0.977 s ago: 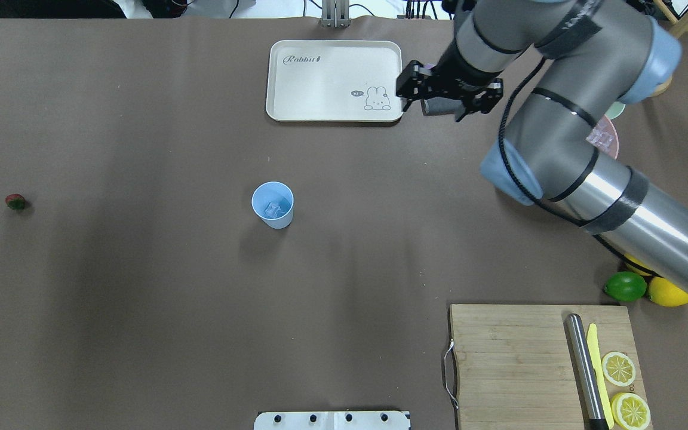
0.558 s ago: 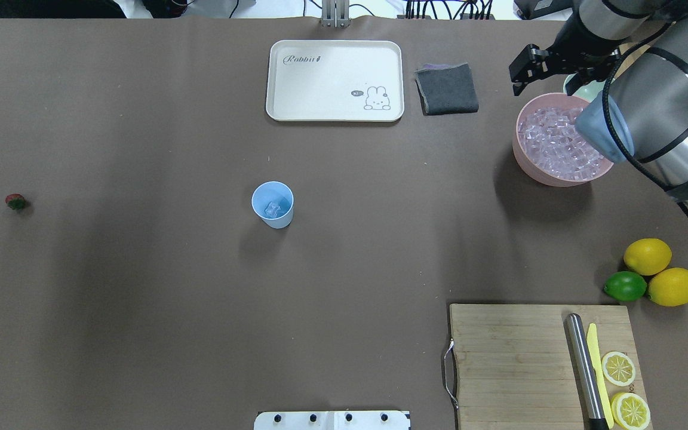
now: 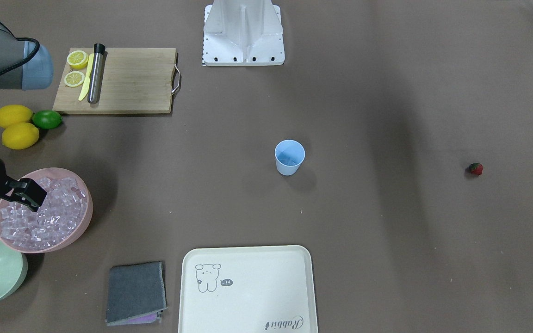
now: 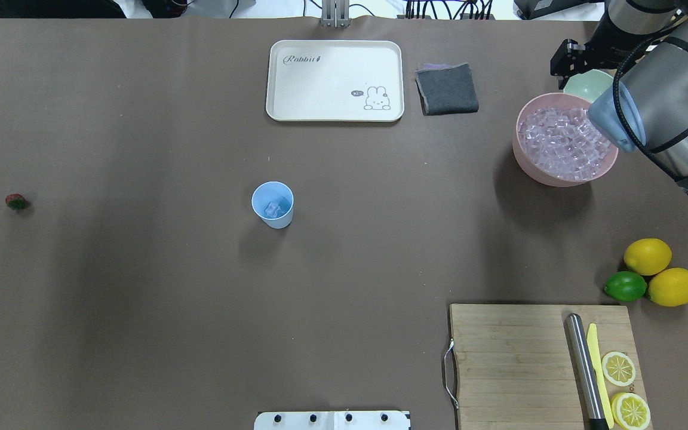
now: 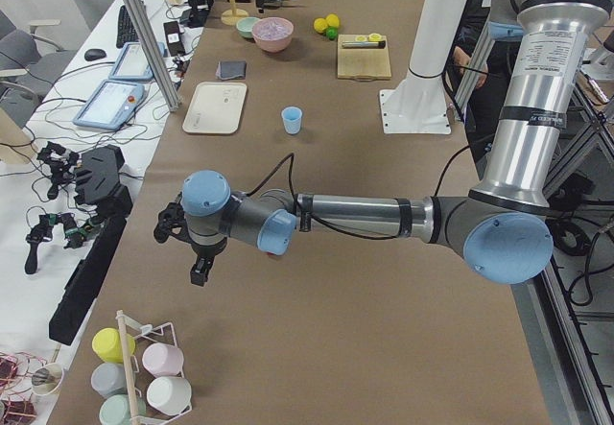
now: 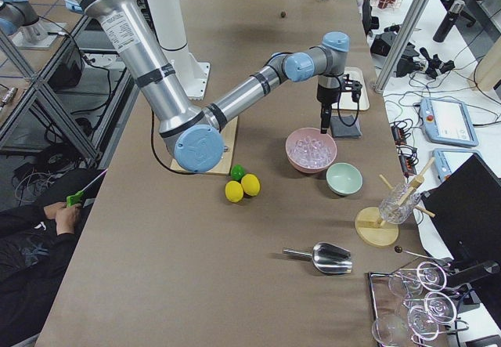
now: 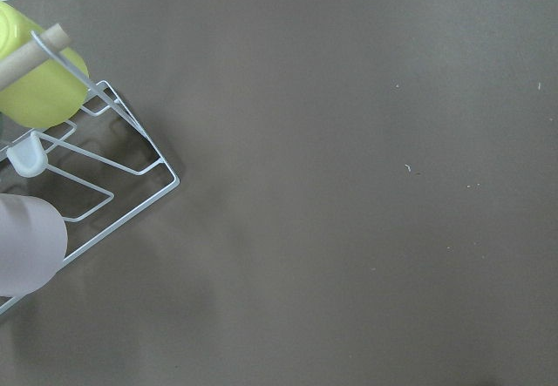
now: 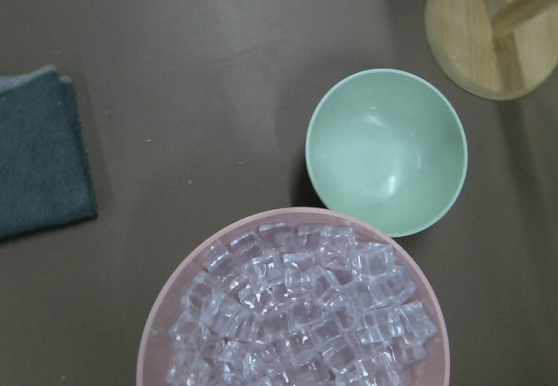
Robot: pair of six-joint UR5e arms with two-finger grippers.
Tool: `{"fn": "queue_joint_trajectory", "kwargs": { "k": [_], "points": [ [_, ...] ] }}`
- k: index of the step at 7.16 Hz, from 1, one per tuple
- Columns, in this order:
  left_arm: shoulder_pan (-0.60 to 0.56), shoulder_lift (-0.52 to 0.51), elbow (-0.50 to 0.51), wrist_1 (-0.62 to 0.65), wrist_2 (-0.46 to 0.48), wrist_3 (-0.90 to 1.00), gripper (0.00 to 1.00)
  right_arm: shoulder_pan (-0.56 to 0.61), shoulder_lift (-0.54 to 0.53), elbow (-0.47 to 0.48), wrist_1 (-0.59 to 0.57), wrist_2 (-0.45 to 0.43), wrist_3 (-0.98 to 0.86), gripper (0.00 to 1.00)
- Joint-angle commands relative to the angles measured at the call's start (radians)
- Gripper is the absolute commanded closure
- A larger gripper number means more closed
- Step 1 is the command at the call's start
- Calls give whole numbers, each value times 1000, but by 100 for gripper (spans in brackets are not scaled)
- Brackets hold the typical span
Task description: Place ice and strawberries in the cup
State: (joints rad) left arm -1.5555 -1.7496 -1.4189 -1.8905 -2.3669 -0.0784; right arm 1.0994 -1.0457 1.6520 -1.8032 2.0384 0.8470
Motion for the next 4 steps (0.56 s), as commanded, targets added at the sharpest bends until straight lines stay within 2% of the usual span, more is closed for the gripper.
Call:
{"fn": "queue_joint_trajectory", "kwargs": {
  "k": [1,3,4],
  "points": [
    [0,4,0,-5,0,2,2,-6,-4,0,4,-77,260,2],
    [0,4,-2,-18,0,-1,2,-38,-32,-11,5,-203,297,2],
    [2,2,-2,-18,0,-1,2,-59,-31,-52,36,-205,306,6]
  ]
}}
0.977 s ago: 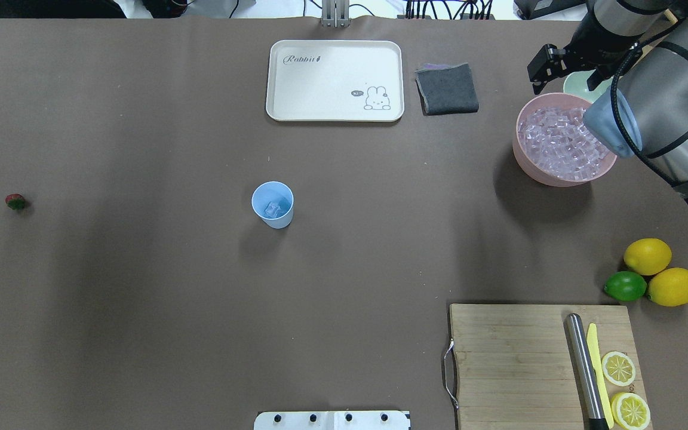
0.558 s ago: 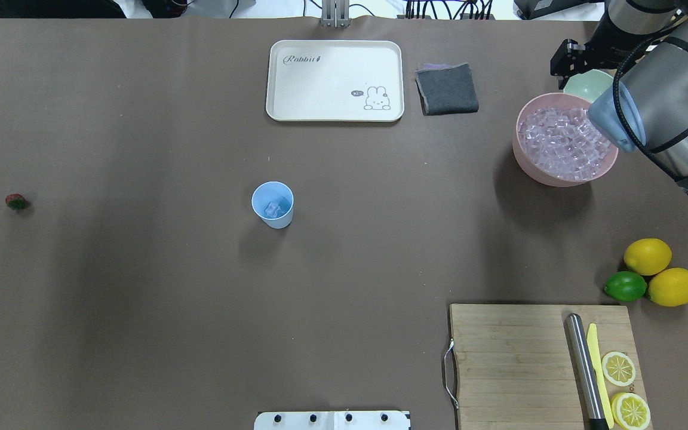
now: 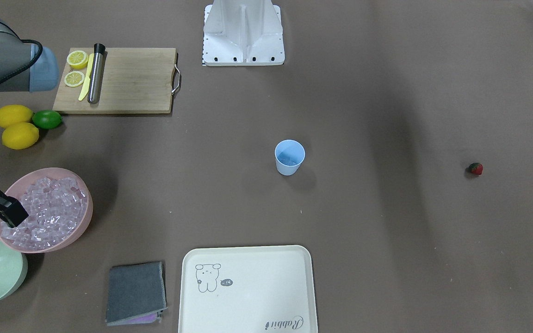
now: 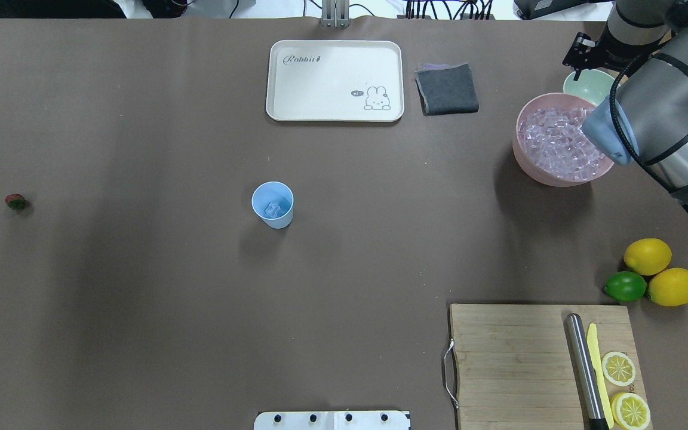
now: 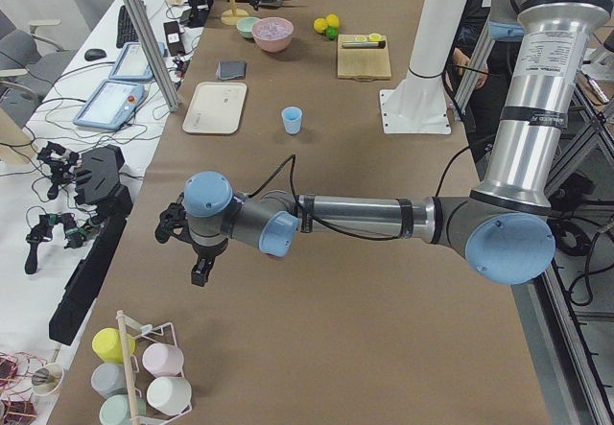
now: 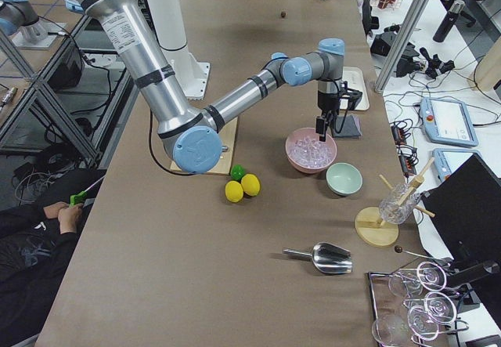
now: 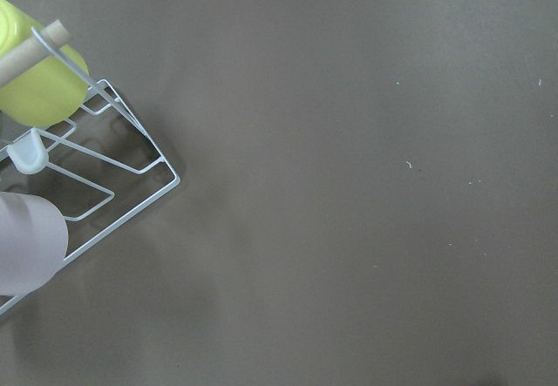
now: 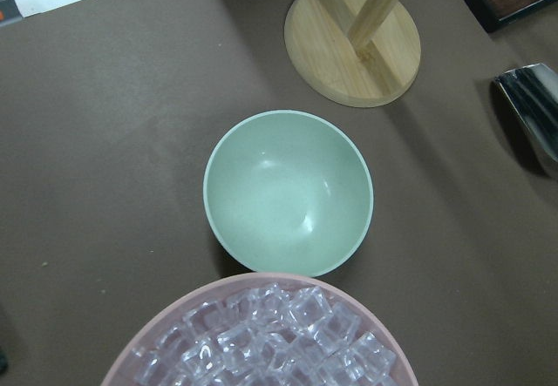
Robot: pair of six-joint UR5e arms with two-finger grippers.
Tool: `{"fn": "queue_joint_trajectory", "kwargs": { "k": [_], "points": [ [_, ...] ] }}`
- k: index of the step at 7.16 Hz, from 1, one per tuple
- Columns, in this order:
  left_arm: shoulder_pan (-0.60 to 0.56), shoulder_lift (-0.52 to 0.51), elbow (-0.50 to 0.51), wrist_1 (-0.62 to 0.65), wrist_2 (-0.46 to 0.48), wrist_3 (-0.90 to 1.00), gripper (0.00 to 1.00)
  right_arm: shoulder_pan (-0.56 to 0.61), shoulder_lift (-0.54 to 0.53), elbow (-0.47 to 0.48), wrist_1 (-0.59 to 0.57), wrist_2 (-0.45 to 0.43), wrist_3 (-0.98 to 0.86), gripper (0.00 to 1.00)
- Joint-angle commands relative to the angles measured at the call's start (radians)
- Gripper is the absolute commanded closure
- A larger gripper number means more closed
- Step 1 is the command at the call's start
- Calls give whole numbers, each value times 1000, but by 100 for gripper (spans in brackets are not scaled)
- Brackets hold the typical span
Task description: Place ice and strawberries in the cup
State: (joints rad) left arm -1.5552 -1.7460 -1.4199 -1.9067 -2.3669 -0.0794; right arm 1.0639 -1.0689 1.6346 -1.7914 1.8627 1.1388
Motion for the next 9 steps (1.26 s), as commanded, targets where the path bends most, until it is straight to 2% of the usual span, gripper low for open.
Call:
{"fn": "queue_joint_trajectory", "kwargs": {
  "k": [1,4,7,9],
  "points": [
    [1,-4,-1,-2,0,0,2,-30,-16,-56,93,-30,24,16],
    [7,-7,-1,0,0,0,2,-50,-17,-76,93,-31,-10,21],
    [12,-7,-1,-2,0,0,2,-53,-28,-79,84,-31,-296,21],
    [12,0,1,-8,-2,1,2,-70,-28,-82,86,-30,-317,21]
  ]
}}
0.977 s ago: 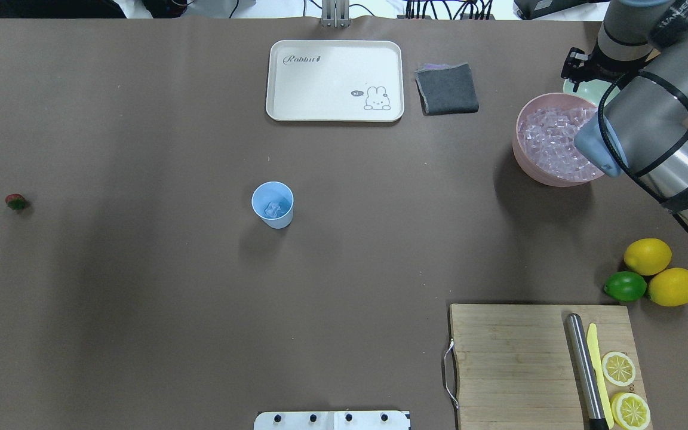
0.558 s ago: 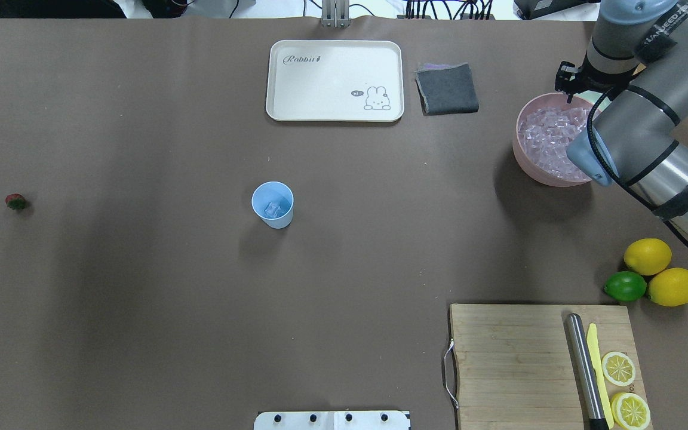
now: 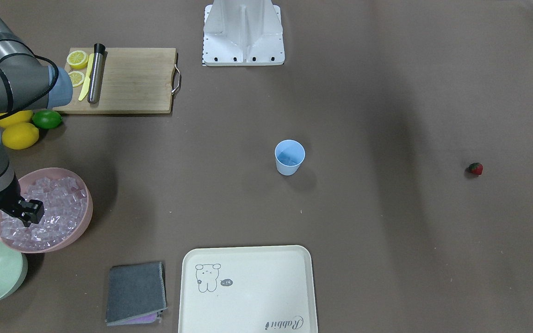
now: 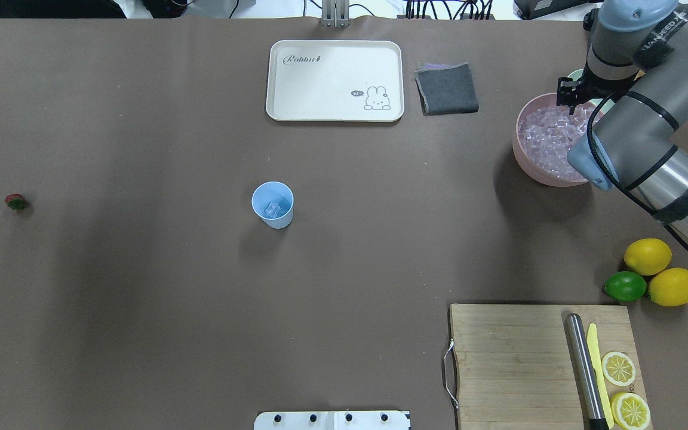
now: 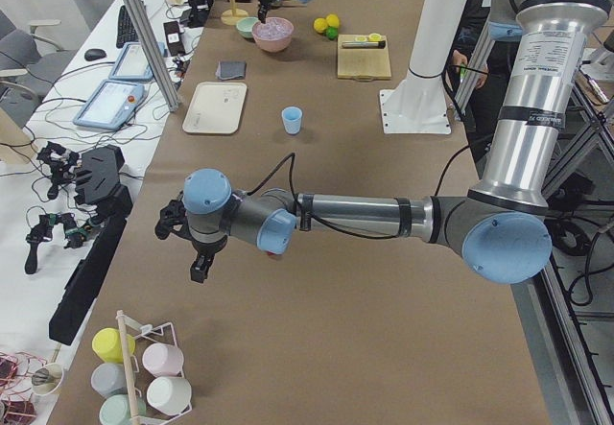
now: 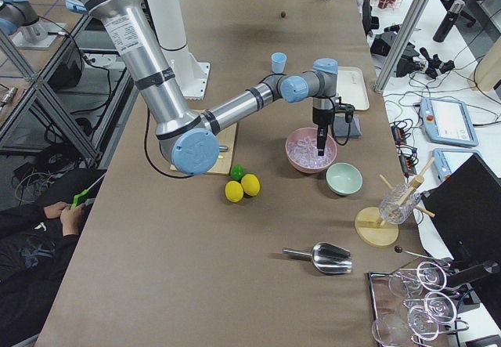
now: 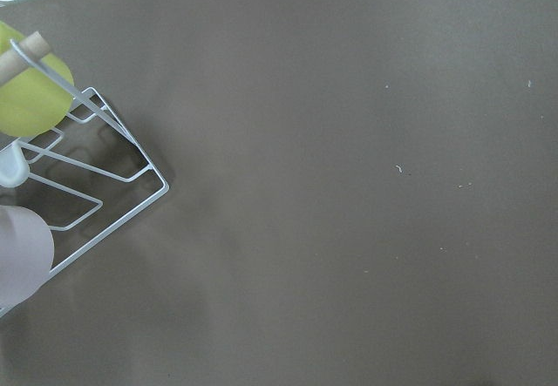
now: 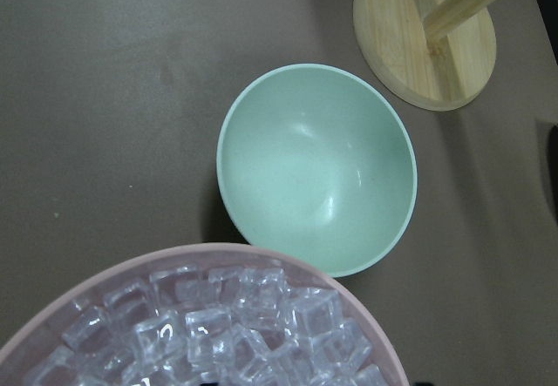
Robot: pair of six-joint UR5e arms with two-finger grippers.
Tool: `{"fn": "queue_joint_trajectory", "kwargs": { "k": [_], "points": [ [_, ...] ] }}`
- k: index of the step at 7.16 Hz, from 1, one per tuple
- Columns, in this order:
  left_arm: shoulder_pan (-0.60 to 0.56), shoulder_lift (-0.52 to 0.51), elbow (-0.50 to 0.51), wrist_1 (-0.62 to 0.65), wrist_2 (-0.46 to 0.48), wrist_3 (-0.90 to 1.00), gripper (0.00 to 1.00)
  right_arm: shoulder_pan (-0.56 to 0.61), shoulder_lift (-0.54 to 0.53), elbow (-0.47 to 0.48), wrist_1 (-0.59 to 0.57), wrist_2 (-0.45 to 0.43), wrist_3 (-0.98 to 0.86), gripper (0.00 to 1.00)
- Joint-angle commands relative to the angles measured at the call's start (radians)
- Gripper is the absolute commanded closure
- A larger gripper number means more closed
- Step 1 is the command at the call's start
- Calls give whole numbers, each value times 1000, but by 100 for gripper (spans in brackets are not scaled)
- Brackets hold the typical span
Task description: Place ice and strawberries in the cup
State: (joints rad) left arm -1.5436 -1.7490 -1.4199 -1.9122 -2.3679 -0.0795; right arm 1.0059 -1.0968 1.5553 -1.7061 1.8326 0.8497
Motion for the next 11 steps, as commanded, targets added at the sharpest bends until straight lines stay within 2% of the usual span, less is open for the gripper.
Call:
{"fn": "queue_joint_trajectory", "kwargs": {
  "k": [1,2,6,11],
  "points": [
    [0,5,1,-2,-1,3,2,-18,3,-1,-1,2,-70,21],
    [0,5,3,-1,-1,4,2,-20,0,-11,-1,2,-130,24],
    [0,3,3,-1,-1,4,2,-20,0,-89,-10,-29,-312,24],
    [0,-1,9,1,-1,6,2,-27,11,-86,-37,-29,-316,24]
  ]
}}
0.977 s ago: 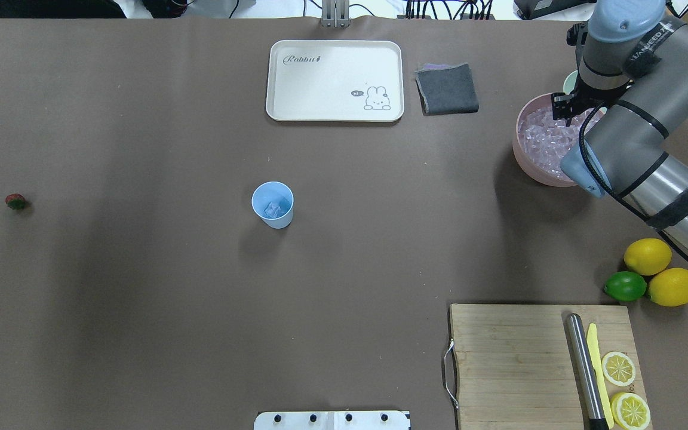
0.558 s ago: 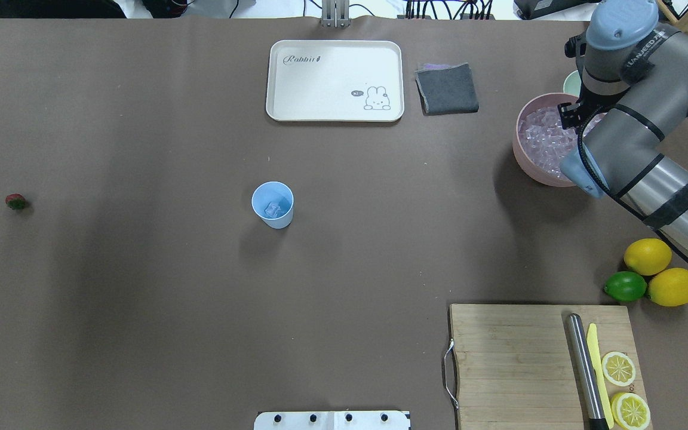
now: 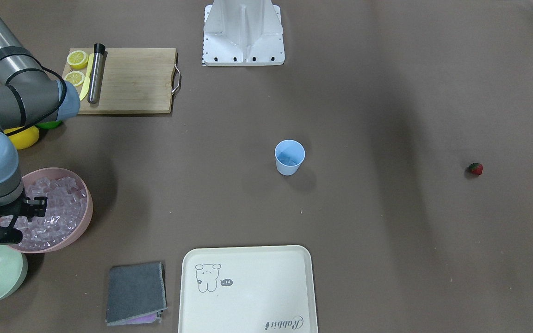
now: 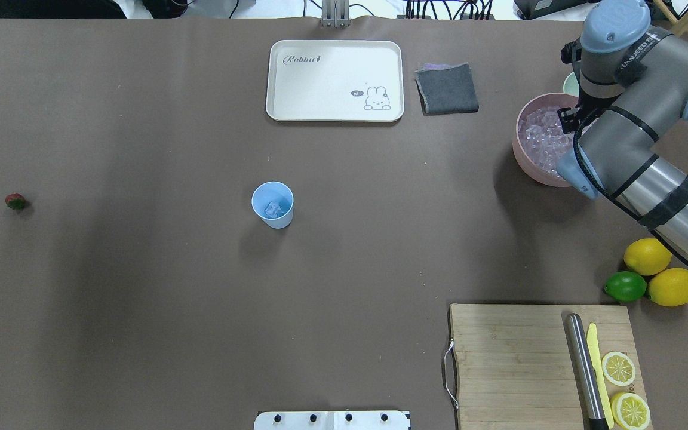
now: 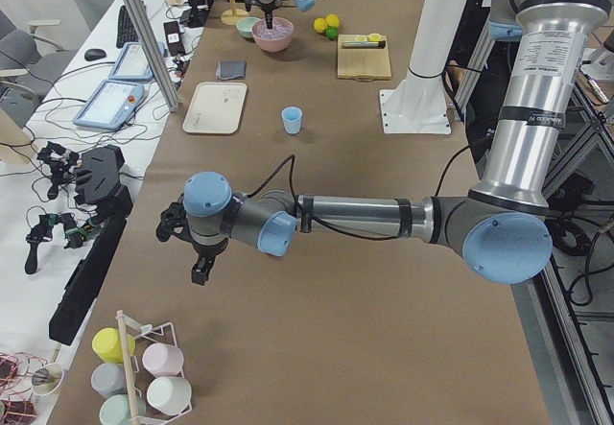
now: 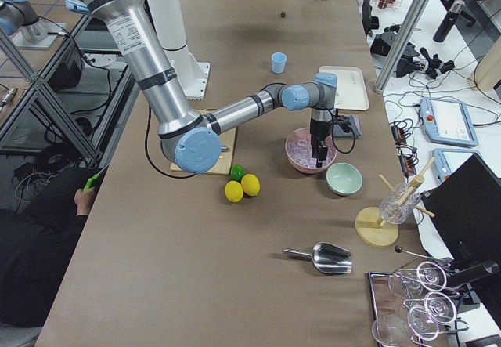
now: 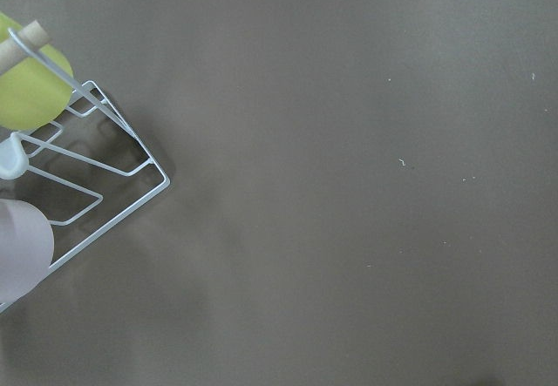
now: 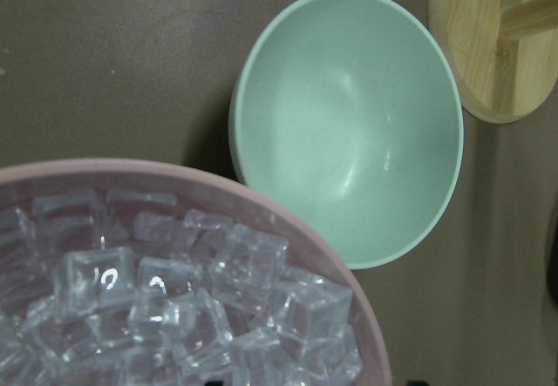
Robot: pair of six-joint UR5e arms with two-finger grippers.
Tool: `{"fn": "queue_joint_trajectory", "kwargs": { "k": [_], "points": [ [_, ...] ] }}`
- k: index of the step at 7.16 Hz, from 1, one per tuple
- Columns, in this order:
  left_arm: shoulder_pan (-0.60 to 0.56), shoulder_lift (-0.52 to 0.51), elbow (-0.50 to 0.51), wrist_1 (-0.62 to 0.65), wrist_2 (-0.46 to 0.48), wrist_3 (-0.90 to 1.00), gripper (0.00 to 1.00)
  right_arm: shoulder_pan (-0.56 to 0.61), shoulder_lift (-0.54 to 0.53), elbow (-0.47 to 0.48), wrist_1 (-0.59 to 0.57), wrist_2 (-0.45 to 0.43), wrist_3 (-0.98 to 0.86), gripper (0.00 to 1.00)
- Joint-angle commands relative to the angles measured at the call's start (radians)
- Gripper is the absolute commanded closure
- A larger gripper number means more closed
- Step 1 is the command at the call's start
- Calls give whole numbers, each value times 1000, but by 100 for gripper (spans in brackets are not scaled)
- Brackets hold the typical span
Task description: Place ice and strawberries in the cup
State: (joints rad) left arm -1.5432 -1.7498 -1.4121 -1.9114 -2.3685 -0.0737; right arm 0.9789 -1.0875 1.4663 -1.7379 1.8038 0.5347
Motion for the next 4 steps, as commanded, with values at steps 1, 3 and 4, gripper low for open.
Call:
{"fn": "queue_joint_trajectory", "kwargs": {
  "k": [1,3,4],
  "points": [
    [0,-2,2,0,0,0,2,0,1,9,-8,2,-2,24],
    [0,-2,1,0,0,0,2,-6,11,26,-35,5,-2,37],
    [0,-2,1,0,0,0,2,-8,11,32,-49,5,-16,41]
  ]
}}
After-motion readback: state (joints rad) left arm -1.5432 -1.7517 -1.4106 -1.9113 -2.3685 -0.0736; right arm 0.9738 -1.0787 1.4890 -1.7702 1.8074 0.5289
